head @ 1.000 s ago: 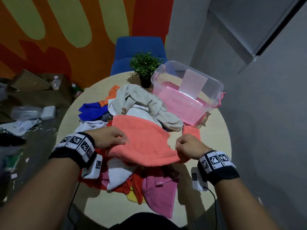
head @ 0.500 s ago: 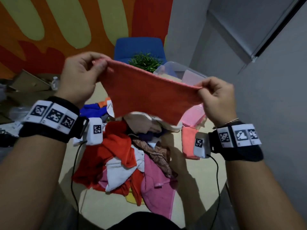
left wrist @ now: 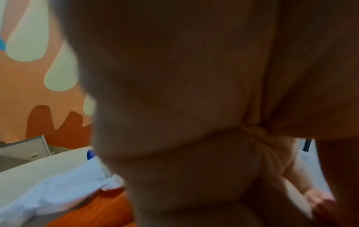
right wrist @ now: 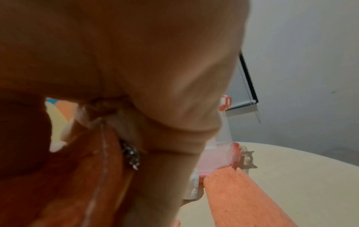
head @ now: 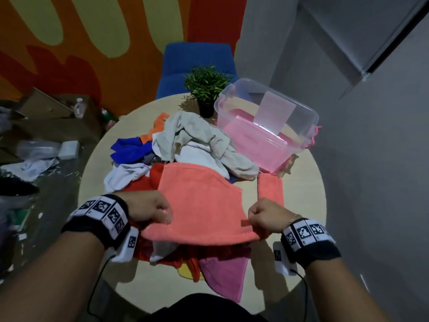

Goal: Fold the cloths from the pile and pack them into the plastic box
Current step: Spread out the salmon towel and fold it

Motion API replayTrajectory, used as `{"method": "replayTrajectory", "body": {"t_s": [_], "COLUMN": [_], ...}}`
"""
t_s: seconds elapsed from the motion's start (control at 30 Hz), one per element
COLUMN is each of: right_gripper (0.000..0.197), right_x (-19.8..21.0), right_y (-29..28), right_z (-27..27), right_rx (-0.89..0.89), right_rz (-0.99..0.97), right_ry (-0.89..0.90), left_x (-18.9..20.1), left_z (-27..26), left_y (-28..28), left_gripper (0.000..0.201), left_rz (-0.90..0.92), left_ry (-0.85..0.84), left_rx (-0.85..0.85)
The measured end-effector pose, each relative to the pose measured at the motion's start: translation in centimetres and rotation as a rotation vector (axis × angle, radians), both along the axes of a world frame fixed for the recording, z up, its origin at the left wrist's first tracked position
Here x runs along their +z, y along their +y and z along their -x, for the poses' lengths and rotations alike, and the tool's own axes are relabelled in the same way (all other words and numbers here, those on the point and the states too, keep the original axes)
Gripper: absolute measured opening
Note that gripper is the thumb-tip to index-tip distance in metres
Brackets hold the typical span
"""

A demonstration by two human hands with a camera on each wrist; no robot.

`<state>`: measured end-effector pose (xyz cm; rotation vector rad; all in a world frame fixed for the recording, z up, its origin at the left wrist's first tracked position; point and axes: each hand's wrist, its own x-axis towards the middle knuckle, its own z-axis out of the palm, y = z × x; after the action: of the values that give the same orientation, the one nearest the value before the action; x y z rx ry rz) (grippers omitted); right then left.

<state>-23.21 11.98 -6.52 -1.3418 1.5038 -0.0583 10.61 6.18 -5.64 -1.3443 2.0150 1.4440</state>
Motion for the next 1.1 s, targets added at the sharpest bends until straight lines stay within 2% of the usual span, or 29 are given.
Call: {"method": "replayTrajectory", "body": {"t_s": [0.07,0.13,0.2,0.3,0.4,0.57,0.77,0.9,1.0,1.1], "right_gripper": [0.020,0.022,0.023,0.019,0.010,0.013,0.013,0.034,0.032,0.028], "right_x": [-0.2,-0.6,-1.4,-2.7,-3.9,-4.5,-5.7,-6.2,-6.7,-6.5], "right_y": [-0.1,-0.6,-1.7,-4.2,-6.2,-8.5,-10.3,-10.5,-10.0,-9.2], "right_z": [0.3,0.9,1.5,1.8,1.3,0.2,-0.6,-1.0,-1.9,-3.4], "right_rx": [-0.038,-0.061,-0.044,-0.083,-0.155,-0.300,-0.374,-0.266,-0.138,-0.058], "right_rz": [-0.064,-0.051,0.119,0.439,0.563,0.561,0.530,0.476,0.496,0.549], "right_ry": [-0.037,-0.032,0.080,0.278,0.410,0.405,0.376,0.399,0.455,0.396], "left_x": [0.0,0.3,0.1,-0.8,-2.1,-3.7,-4.7,-5.3,-5.7,-5.1], "left_z": [0.1,0.1,0.0,0.5,1.5,2.5,3.0,3.6,3.5,3.5], "left_y": [0.1,-0.6,-1.8,-3.6,-5.1,-6.4,-7.1,-7.2,-7.2,-6.9], "left_gripper": [0.010,0.009,0.011,0.016,0.015,0.009,0.011,0.011,0.013,0.018], "left_rz": [-0.023,0.057,0.261,0.569,0.723,0.754,0.730,0.665,0.593,0.615], "left_ry": [0.005,0.012,-0.008,0.028,0.013,-0.054,-0.095,-0.090,-0.034,0.063], "left_rx": [0.029,0.095,0.252,0.581,0.681,0.814,0.918,0.928,0.979,1.033]}}
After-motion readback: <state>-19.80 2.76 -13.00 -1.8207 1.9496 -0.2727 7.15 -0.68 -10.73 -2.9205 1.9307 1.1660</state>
